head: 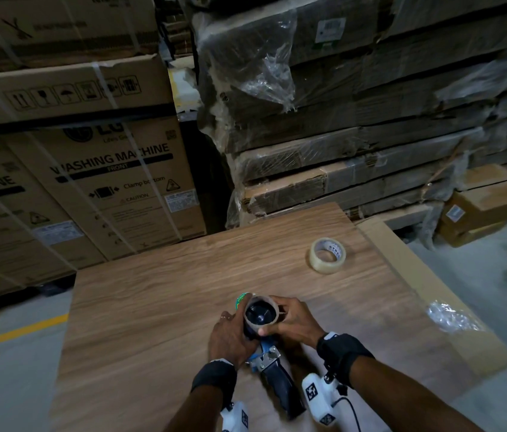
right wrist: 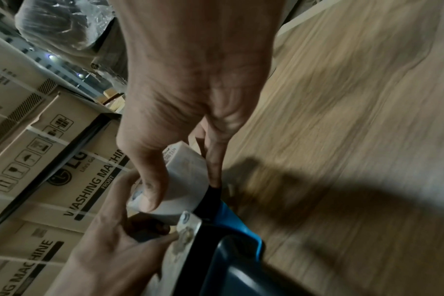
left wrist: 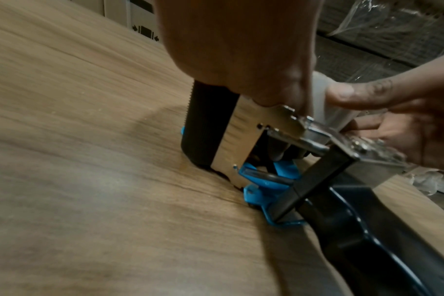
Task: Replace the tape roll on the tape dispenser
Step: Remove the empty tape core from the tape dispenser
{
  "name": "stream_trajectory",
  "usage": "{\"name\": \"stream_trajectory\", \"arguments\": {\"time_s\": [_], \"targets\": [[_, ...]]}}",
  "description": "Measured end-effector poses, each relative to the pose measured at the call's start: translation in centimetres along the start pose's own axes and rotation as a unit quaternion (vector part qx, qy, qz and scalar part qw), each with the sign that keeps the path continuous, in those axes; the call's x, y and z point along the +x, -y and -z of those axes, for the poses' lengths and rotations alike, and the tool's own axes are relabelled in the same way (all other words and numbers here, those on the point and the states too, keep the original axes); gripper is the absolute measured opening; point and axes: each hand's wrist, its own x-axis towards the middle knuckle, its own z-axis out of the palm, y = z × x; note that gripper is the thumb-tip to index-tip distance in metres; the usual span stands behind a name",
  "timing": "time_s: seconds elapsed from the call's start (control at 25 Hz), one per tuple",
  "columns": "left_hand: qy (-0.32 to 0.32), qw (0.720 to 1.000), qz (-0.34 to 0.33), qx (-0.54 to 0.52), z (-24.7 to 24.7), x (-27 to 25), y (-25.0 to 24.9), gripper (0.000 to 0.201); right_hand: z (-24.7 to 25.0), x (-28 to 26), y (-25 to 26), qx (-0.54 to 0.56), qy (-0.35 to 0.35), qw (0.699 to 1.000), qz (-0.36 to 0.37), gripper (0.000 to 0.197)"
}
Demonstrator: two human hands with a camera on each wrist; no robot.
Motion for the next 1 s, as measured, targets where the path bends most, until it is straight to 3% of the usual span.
{"name": "stream_trajectory", "arguments": {"time_s": [0.2,0.36,0.6,0.76,1.0], "targets": [[-0.009,1.0,0.004,0.009,-0.1,0.1,-0.2,0.107,-0.8,-1.0,0.1,-0.011,-0.013,0.999,0.041,0.072],[-0.005,1.0,-0.008,0.016,-0.2,0.0,-0.2,0.103,-0.1,-0.9,-0.1,-0.005,-0.021,0.999,0.027,0.063],[-0.008,1.0,-0.007,-0.029,-0.1,0.1,-0.3,0.1,-1.1,-1.3,-0.5,-0.019,-0.04,0.998,0.043,0.071],[-0.005,1.0,-0.012,-0.018,-0.1,0.2,-0.5,0.099,-0.4,-1.1,-0.4,-0.005,-0.039,0.998,0.041,0.06],[-0.004,1.0,-0.01,-0.027,0.1,0.0,-0.7,0.098,-0.3,-1.2,-0.3,-0.006,-0.032,0.999,0.034,0.067]]}}
